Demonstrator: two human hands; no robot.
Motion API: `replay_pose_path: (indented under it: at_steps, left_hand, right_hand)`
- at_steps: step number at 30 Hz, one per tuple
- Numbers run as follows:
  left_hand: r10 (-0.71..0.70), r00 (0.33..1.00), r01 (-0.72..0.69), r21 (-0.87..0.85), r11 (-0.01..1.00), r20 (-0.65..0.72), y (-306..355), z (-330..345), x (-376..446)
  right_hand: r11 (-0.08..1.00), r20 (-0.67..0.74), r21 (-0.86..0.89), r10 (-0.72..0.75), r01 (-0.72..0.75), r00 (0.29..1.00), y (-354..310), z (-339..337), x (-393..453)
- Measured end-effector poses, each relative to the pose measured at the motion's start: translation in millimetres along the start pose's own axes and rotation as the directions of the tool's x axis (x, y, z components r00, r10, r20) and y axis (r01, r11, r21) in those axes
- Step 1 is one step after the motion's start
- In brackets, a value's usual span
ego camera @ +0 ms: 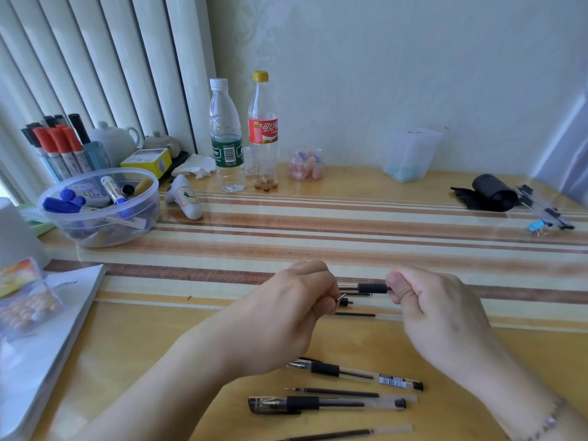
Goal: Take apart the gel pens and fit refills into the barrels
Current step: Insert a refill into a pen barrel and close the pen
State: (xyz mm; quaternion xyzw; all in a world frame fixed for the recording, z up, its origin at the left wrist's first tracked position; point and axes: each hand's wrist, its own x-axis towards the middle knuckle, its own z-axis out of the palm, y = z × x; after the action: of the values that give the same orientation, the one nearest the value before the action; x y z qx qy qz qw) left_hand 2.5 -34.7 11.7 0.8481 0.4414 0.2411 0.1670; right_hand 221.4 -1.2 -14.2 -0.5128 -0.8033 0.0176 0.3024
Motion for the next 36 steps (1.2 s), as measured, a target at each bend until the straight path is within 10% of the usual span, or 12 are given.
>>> replay_pose_path:
  at_steps: [8, 13, 17, 36]
  left_hand:
    - [-0.012, 1.000, 0.011, -0.017, 1.000, -0.017, -2, -2, -1]
    - [-0.008, 0.998, 0.010, 0.024, 1.000, -0.055, -6, -5, -1]
    - [0.014, 0.997, -0.011, 0.036, 0.999, -0.080, -4, -3, 0]
    - [0.024, 0.994, -0.024, -0.006, 1.000, -0.104, -3, -3, 1]
  right_hand:
    - [0.847, 0.156, 0.460, 0.219, -0.267, 0.963, 4, -13, 11]
    - [0.146, 0.221, 0.945, 0.373, -0.292, 0.901, 17, -27, 18]
    - [-0.073, 0.317, 0.947, 0.364, -0.312, 0.876, 13, -20, 19]
    - [-0.236, 0.358, 0.927, 0.332, -0.290, 0.873, -3, -14, 15]
